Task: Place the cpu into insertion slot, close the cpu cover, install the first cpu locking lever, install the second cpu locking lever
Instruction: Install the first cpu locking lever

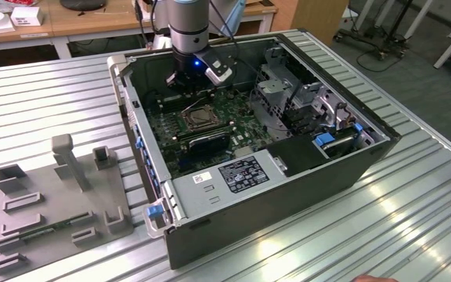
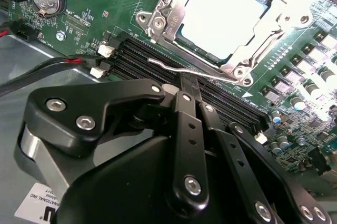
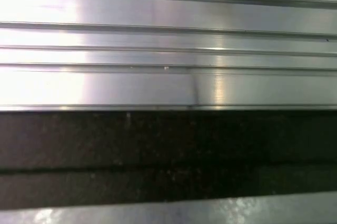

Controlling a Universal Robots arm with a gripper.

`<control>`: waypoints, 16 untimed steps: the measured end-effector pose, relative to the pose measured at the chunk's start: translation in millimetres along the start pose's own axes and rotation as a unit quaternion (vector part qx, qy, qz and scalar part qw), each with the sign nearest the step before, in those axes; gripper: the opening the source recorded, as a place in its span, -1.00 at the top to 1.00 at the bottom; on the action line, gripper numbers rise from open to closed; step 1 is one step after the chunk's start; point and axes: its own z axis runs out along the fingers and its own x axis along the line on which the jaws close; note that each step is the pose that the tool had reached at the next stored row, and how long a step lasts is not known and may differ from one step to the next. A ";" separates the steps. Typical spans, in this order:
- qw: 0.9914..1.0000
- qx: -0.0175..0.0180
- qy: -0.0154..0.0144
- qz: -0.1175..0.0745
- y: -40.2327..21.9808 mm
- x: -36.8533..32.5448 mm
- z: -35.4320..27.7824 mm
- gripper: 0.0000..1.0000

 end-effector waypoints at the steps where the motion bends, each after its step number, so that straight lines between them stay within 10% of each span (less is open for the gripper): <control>1: 1.000 0.000 0.000 0.000 0.1 -0.1 -0.3 0.79; 16: 1.000 0.005 0.000 -0.001 2.0 -1.6 -15.3 0.79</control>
